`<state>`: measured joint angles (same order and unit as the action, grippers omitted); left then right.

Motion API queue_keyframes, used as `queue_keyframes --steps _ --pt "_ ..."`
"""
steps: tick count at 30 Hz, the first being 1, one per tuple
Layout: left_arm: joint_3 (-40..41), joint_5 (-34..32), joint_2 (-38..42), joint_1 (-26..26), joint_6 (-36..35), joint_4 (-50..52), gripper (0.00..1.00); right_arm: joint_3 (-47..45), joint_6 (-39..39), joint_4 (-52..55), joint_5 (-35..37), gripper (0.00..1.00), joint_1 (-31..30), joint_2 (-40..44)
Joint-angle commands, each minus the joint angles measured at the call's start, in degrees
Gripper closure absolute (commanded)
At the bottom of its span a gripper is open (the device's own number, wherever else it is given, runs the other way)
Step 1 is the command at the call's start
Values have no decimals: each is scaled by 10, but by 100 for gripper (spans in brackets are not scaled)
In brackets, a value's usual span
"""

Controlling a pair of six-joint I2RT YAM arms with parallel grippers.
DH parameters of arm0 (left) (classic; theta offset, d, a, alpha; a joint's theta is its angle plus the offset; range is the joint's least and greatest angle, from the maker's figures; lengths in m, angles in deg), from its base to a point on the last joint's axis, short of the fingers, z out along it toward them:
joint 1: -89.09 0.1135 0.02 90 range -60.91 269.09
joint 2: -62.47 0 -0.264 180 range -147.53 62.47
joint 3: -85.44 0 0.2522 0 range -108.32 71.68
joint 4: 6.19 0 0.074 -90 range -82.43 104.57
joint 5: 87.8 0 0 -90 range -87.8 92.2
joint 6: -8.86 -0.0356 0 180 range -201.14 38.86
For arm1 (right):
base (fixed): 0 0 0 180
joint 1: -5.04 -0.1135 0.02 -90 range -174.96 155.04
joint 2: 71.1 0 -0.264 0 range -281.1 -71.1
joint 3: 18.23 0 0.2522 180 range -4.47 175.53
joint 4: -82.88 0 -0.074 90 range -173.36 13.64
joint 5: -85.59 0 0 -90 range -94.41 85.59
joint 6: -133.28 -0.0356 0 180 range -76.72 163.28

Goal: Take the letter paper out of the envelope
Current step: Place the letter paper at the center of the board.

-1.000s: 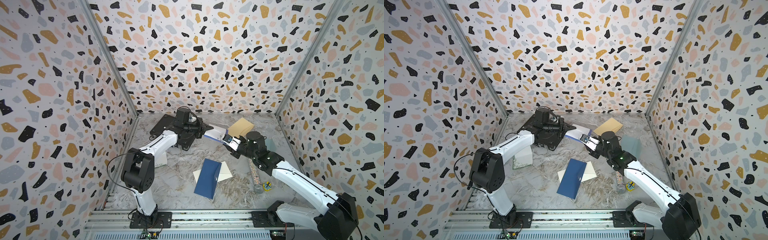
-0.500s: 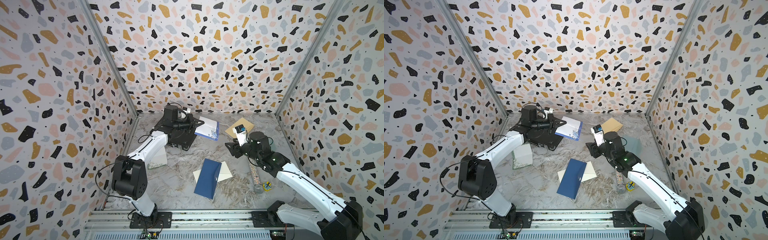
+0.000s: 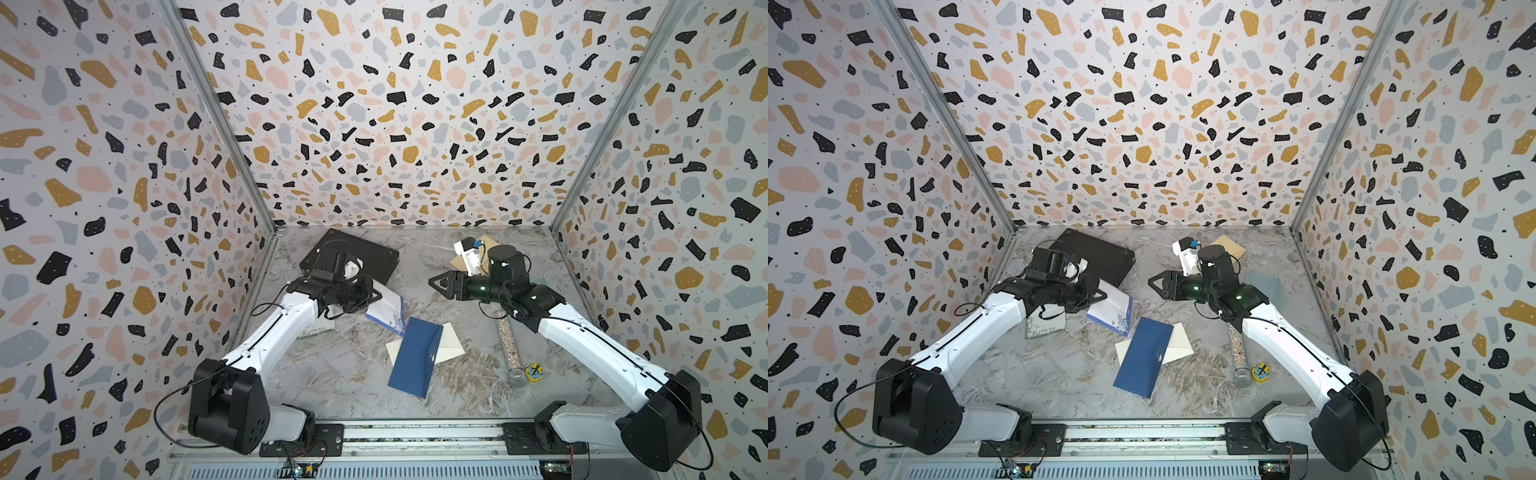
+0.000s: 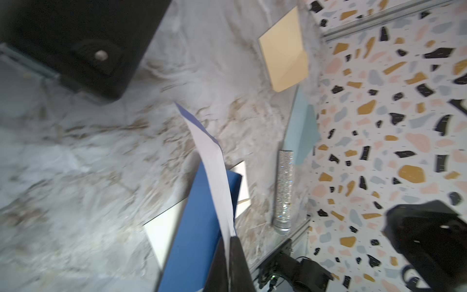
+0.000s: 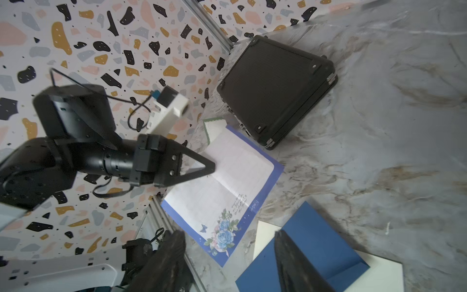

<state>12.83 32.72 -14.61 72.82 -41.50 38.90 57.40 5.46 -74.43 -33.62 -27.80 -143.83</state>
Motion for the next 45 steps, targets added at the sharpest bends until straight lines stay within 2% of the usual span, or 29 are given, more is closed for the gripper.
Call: queue_keyframes --steps 1,7,17,26,29,32,39,42,45 --pt "35 -87 20 4 -54 83 100 -7 -47 -47 -47 41 2 17" --pt "99 -114 5 7 -63 65 100 -21 -38 -37 -64 44 2 18" --pt "135 -222 -14 9 -53 125 100 -54 -43 -51 -69 46 2 28" --pt "184 -271 19 10 -36 114 99 -68 -47 -56 -68 48 2 19" --pt "201 -273 29 11 -32 101 82 -68 -44 -39 -73 48 2 16" --pt "215 -285 42 13 -28 96 75 -70 -44 -27 -74 48 2 15" --pt "213 -329 33 14 -27 110 79 -68 -45 -7 -81 49 1 12" --pt "207 -346 22 14 -29 115 61 -65 -41 0 -83 49 1 11" --pt "211 -367 28 14 -23 117 54 -63 -37 11 -77 50 1 11"
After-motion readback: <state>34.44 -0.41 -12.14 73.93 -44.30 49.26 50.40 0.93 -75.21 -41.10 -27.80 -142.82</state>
